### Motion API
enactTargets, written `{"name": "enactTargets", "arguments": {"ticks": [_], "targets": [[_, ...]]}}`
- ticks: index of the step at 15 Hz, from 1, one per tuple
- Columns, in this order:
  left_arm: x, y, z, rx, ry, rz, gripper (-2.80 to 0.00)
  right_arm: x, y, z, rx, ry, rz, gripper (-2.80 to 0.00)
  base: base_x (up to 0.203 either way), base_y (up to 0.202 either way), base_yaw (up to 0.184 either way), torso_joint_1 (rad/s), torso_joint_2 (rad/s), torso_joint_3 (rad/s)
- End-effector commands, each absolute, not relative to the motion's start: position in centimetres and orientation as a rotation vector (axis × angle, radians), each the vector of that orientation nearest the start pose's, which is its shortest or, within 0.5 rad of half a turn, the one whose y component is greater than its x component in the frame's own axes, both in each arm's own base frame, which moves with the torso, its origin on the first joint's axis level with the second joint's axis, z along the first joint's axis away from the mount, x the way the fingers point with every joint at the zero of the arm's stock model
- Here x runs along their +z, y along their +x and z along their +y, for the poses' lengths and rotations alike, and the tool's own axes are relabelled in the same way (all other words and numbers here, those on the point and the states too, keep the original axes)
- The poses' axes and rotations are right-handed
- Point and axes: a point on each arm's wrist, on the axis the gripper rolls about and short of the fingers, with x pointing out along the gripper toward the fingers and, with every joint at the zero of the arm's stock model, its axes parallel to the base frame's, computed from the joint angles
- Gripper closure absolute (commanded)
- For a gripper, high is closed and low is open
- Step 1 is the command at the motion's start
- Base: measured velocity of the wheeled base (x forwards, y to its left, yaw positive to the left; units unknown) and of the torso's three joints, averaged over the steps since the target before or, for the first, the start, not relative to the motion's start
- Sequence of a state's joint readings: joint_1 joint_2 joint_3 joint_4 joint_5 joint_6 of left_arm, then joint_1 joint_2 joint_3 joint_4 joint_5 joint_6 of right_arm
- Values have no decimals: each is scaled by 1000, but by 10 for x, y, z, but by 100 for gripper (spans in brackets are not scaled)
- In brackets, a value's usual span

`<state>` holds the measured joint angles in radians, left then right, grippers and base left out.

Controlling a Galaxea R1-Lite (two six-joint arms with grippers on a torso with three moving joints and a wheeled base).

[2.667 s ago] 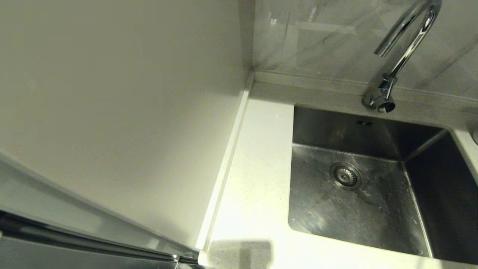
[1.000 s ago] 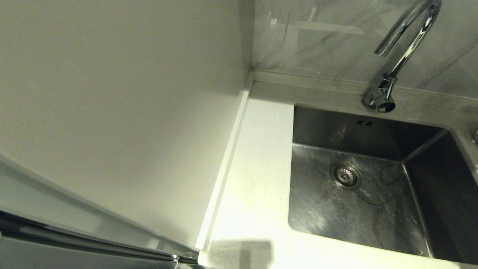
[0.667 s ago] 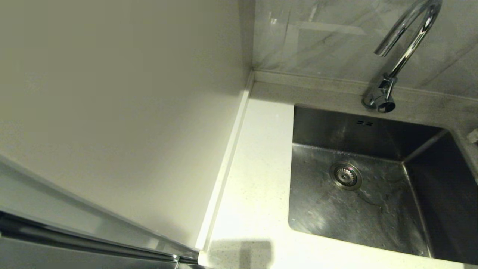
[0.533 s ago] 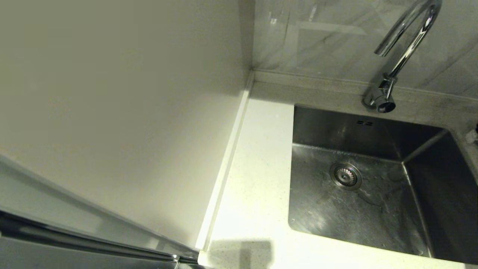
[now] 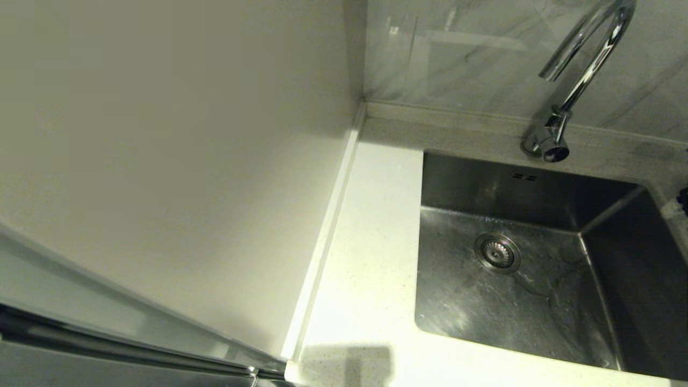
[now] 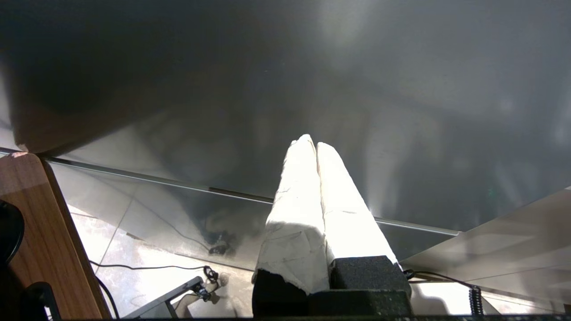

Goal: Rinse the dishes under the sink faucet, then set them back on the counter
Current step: Put a bowl into the sink

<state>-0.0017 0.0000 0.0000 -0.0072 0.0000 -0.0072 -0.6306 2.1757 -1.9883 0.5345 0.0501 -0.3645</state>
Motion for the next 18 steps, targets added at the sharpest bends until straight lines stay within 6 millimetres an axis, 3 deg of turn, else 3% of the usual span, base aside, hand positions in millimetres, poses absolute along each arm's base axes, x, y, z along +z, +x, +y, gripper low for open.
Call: {"name": "enactTargets", "arguments": {"ticks": [1,4,5,18], "targets": [[75,-23,0,-2,-8,-5,0,229,346,-251,-410,-98,766,-280,0,0,0,0,0,0],[75,-23,0,-2,-8,-5,0,232,345,-249,-394,-97,753,-280,0,0,0,0,0,0],[75,-23,0,-2,-8,-5,0,235,344,-248,-394,-98,747,0,0,0,0,0,0,0],[75,-23,0,-2,-8,-5,0,236,341,-245,-362,-86,758,0,0,0,0,0,0,0]]}}
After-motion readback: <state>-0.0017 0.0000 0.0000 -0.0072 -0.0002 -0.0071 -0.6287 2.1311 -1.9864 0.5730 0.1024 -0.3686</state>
